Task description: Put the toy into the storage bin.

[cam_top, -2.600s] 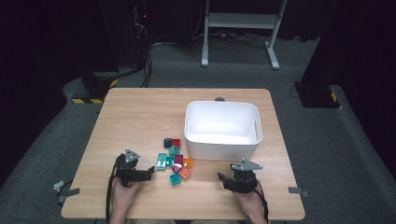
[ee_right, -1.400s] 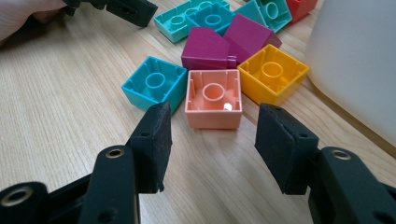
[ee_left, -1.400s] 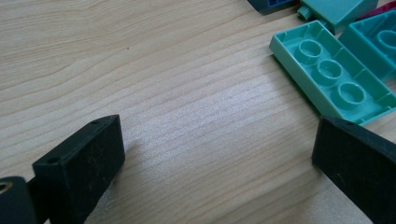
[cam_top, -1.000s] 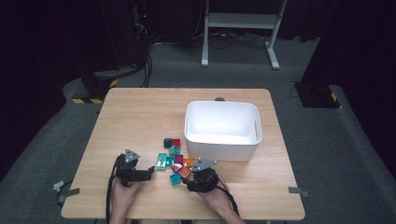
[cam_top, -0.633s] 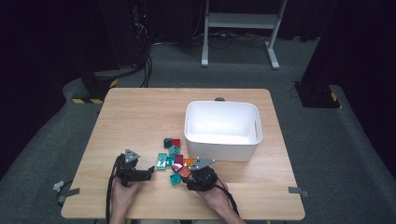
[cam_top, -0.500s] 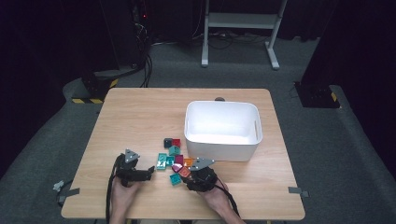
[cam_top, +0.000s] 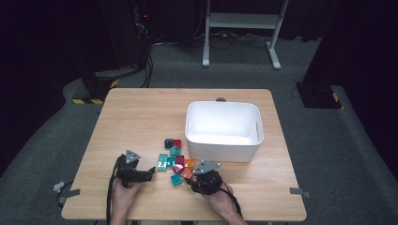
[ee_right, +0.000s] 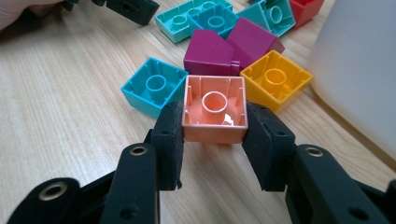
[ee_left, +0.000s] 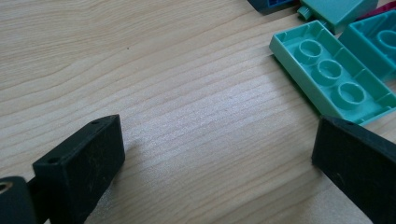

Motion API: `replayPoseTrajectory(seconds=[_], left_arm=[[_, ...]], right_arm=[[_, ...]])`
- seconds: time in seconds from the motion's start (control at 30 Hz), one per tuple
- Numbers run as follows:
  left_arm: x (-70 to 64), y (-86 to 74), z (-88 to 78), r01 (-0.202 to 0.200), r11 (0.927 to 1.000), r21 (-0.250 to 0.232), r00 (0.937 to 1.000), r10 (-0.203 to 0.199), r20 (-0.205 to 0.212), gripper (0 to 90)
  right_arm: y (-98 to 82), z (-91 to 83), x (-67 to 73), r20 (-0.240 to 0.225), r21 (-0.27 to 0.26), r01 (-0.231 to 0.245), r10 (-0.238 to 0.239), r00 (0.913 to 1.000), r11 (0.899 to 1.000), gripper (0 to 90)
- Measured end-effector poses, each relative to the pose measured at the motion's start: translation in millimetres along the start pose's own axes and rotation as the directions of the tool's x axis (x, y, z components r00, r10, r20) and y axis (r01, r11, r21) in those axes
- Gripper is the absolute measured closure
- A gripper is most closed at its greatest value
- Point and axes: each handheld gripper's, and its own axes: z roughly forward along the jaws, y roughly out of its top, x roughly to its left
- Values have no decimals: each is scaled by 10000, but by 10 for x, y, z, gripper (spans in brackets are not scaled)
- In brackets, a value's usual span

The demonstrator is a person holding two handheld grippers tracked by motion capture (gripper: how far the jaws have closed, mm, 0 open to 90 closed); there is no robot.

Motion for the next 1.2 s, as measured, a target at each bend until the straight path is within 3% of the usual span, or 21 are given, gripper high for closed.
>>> replayPoseTrajectory(seconds=[0.3,0.7,1.2], left_arm=[[0,0,0,3,10000,-3,10000,-3,-4,27],[0,0,0,8,10000,-6,10000,-8,-3,27],[0,0,0,19,10000,-5,10000,-19,4,28]], right_arm=[[35,-189,-32,-15,-226,92,-92,10000,9997,591],[108,-393,-123,-530,-361,-95,75,9986,9993,592],[281,-644,-229,-710,-524,-48,10,9975,9986,592]])
